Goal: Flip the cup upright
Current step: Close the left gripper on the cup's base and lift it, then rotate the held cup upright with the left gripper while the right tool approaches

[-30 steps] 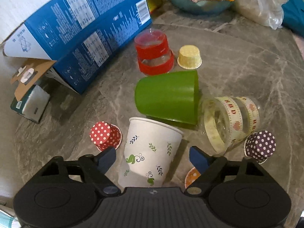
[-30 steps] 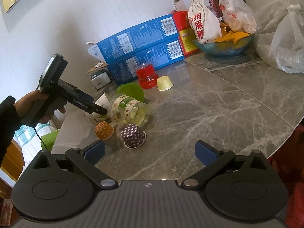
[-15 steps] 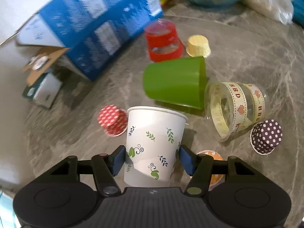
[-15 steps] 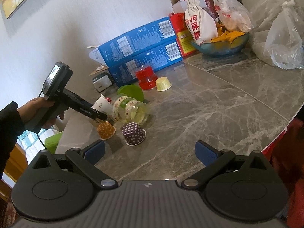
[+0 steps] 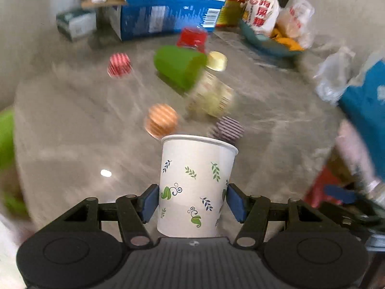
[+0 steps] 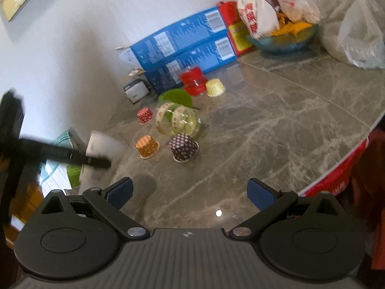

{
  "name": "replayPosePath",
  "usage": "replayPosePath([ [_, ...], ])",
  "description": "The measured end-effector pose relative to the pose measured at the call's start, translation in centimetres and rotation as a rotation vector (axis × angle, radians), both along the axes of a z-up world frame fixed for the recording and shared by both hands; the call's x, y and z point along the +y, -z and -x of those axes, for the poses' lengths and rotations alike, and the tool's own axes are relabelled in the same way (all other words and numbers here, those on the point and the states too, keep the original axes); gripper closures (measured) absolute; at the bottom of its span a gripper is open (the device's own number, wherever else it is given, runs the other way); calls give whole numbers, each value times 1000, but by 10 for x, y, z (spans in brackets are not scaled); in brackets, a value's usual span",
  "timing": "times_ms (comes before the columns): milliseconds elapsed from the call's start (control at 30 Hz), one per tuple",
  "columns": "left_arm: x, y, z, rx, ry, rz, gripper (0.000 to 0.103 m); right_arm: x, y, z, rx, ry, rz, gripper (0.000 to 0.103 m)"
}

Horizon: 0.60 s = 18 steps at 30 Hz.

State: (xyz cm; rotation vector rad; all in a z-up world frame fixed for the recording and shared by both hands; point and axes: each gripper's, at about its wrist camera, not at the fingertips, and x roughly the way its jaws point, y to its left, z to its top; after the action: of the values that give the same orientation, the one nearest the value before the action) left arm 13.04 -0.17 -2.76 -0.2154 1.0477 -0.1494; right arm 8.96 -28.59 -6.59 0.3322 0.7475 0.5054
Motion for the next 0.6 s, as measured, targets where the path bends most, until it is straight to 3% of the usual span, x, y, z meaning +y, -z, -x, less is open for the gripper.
replayPosePath([
  [67,-9,7,15,0,-29,73,39,-1,4,-3,50,-7,-16,1],
  [200,-25,21,26,27,-29,128,39,-5,11,-8,143,-18,-89,1],
  [600,-33,44,27,46,-61,179,39,21,9,-36,259,-5,-76,1],
])
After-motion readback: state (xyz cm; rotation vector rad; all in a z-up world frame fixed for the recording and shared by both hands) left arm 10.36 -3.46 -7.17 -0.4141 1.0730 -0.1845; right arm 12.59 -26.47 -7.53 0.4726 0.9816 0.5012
